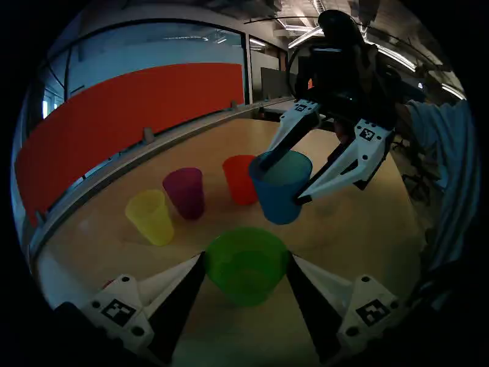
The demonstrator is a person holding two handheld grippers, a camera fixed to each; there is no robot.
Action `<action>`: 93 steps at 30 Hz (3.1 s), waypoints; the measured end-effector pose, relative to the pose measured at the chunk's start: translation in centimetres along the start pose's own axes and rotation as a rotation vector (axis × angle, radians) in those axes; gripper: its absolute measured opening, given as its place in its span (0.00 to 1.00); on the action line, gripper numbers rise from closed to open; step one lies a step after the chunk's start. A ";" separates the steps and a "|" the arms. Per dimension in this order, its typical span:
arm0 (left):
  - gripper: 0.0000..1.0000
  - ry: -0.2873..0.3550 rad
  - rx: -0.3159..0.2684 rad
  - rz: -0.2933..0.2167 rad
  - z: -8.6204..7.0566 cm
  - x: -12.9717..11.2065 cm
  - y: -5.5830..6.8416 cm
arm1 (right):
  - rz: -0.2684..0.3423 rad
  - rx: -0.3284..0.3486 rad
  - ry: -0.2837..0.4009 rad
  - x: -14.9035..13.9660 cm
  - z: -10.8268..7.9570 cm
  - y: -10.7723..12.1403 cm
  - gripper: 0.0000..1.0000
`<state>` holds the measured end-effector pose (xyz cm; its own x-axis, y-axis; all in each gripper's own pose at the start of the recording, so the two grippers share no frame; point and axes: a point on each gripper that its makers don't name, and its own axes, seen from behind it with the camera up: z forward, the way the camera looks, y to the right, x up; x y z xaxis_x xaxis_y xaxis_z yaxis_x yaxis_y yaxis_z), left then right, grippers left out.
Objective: Pour water
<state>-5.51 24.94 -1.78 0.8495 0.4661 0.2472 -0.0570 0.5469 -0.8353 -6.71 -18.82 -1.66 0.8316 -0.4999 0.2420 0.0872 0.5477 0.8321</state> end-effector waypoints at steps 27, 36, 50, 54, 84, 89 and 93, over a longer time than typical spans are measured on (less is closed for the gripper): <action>0.91 -0.003 -0.004 -0.012 0.1 -1.5 0.3 | -0.005 0.023 -0.038 -2.2 1.6 -1.4 0.92; 1.00 -0.024 -0.006 -0.002 0.1 -2.1 0.5 | 0.001 0.030 -0.036 -2.3 1.9 -2.0 0.92; 1.00 -0.029 0.005 -0.015 -0.9 -2.6 0.5 | 0.006 0.045 -0.038 -3.2 3.0 -2.9 0.92; 1.00 -0.028 0.009 -0.020 -1.2 -2.8 0.5 | 0.006 0.049 -0.042 -3.4 3.2 -3.2 0.92; 1.00 -0.017 0.018 -0.054 -2.9 -3.2 0.6 | 0.038 0.024 -0.041 -4.1 1.6 -3.4 1.00; 1.00 -0.009 0.033 -0.060 -3.8 -3.3 0.5 | 0.037 0.007 -0.045 -4.8 0.2 -3.3 1.00; 1.00 -0.006 0.050 -0.070 -4.7 -3.6 0.4 | 0.037 -0.014 -0.047 -5.4 -0.8 -3.1 1.00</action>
<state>-6.09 20.26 -5.32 0.8492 0.4297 0.3068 -0.0239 0.6118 -0.7906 -11.02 -17.30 -5.88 0.8079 -0.5099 0.2954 0.0652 0.5756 0.8152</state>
